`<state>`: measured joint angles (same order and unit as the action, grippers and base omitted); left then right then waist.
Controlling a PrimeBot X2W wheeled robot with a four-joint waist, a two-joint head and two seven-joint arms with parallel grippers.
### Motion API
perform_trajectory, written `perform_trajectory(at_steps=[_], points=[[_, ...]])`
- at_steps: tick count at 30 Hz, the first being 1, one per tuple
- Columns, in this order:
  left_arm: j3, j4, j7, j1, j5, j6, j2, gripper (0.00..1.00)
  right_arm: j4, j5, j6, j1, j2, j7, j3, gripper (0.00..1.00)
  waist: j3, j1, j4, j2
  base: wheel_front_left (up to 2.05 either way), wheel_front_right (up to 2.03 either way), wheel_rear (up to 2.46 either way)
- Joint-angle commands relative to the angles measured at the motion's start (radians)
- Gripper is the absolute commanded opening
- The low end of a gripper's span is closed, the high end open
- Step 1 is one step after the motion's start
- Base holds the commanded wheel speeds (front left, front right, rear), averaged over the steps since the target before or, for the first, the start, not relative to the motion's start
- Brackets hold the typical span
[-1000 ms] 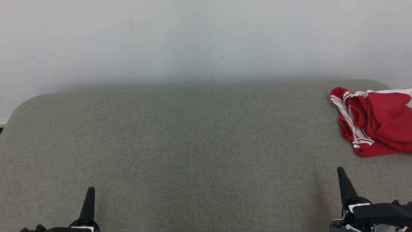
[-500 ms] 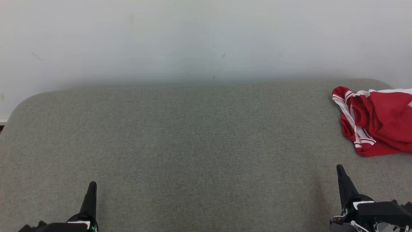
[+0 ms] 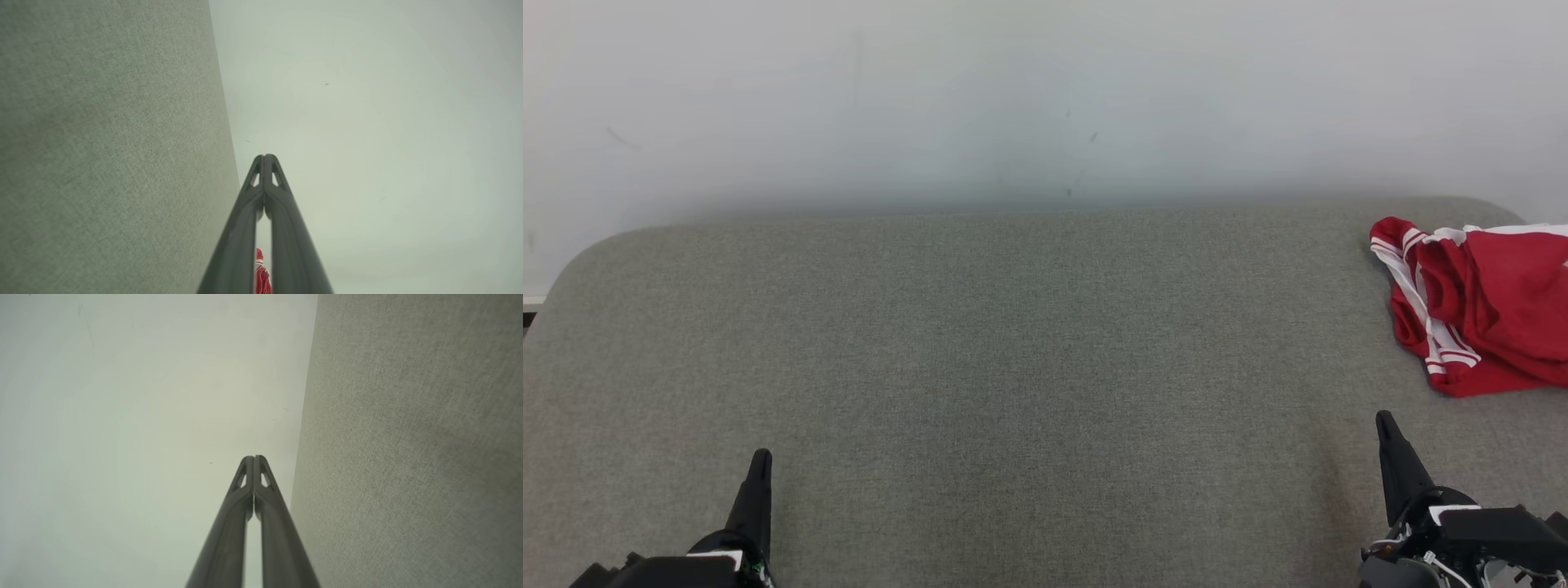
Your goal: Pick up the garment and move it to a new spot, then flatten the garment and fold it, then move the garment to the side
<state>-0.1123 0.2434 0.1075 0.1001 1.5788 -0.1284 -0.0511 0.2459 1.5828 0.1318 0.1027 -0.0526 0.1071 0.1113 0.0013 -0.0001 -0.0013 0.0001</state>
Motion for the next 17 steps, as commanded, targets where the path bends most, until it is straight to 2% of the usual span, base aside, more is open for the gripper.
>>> perform_trajectory(at_steps=[1, 17], points=[[-0.004, 0.003, 0.007, 0.011, 0.024, -0.003, 0.001, 0.0, -0.002, 0.022, -0.002, 0.009, 0.003, 0.007, 0.004, 0.0, 0.001, 0.0001, 0.001, -0.0001, 0.0, 0.0, 0.0], [-0.004, 0.004, 0.009, 0.015, 0.036, -0.004, 0.001, 0.0, -0.002, 0.031, -0.002, 0.01, 0.004, 0.011, 0.005, 0.0, 0.002, 0.0001, 0.001, -0.0001, 0.0, 0.0, 0.0]])
